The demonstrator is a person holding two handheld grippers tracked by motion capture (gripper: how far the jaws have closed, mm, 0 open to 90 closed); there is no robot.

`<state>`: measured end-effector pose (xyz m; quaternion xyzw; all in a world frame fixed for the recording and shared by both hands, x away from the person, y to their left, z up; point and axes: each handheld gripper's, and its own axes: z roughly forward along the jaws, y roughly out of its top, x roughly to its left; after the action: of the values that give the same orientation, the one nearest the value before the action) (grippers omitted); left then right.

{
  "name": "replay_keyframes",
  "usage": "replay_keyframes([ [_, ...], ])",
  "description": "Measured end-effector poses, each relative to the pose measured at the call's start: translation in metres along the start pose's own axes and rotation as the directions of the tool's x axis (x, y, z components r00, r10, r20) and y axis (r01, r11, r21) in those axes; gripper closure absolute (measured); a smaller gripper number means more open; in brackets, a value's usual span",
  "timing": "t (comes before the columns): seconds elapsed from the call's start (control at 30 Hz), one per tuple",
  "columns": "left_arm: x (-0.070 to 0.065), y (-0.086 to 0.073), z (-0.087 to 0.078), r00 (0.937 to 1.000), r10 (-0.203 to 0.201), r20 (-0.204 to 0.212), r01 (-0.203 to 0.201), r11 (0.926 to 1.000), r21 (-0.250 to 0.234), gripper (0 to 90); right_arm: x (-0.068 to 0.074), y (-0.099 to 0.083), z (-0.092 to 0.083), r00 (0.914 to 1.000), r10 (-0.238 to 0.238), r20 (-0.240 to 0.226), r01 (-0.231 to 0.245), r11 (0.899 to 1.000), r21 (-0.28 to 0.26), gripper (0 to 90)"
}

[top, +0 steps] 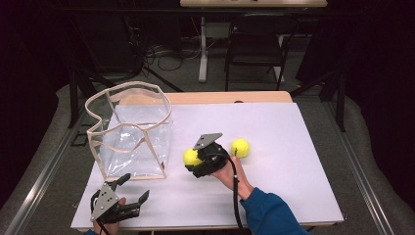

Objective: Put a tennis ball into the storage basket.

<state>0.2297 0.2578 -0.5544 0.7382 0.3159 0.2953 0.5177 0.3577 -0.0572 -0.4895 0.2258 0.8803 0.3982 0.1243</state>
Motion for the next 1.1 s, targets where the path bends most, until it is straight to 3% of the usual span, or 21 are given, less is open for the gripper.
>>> replay_keyframes([
  [1.1, 0.000, 0.000, 0.000, 1.0000, 0.002, 0.005, -0.002, 1.0000, 0.002, 15.8, -0.013, 0.014, -0.031, 0.9988, 0.011, 0.047, -0.007, 0.995, -0.101, 26.1],
])
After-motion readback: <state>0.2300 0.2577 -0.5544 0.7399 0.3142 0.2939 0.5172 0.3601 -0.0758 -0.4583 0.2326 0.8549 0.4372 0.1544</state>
